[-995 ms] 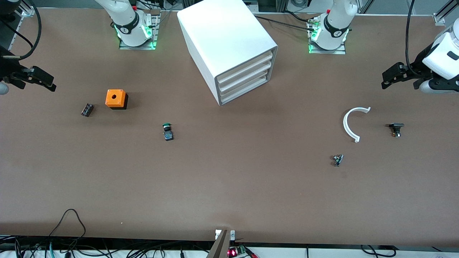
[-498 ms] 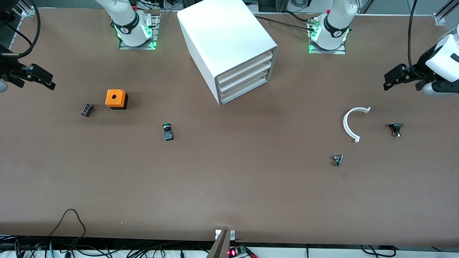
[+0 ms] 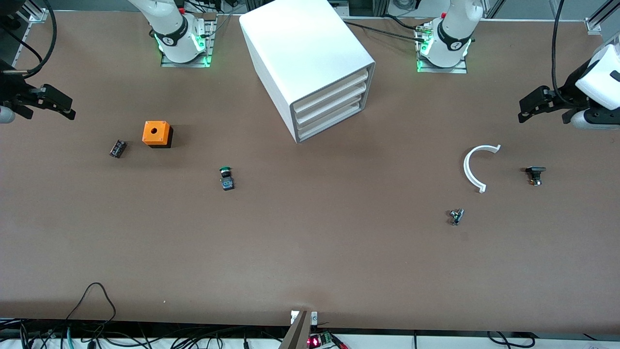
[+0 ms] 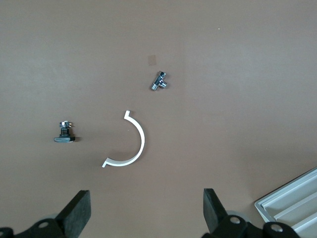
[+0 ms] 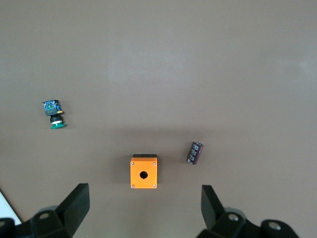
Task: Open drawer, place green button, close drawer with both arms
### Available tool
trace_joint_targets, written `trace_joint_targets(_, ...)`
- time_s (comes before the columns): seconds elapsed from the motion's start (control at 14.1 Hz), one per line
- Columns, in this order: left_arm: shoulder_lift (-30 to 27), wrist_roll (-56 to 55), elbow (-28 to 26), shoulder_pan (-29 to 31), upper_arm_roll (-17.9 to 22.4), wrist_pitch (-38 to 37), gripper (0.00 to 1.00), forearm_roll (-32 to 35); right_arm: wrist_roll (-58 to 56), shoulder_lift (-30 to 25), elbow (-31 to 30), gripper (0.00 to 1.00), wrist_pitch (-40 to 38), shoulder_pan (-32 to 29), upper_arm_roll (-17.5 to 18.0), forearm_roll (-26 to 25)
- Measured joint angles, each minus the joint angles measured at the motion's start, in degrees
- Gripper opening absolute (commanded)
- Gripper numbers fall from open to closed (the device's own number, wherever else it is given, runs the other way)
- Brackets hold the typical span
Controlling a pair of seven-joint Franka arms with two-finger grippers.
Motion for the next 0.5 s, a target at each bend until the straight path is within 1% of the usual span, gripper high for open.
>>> trace_joint_targets(0.21, 1.72, 0.12, 0.06, -0.39, -1.8, -3.04, 1.0, -0.23, -0.66, 0.99, 0.47, 1.0, -0.04, 0.02, 0.2, 0.0)
trace_joint_targets(0.36, 4.86, 0.13, -0.82, -0.56, -3.7, -3.35, 1.0, -0.77, -0.78, 1.34, 0.71, 1.0, -0.25, 0.02, 0.19, 0.01)
trace_joint_targets(0.5, 9.02, 0.13, -1.57, -0.63, -4.52, -3.35, 1.0, -3.66, -0.79, 1.47, 0.74, 1.0, -0.44, 0.02, 0.18, 0.01)
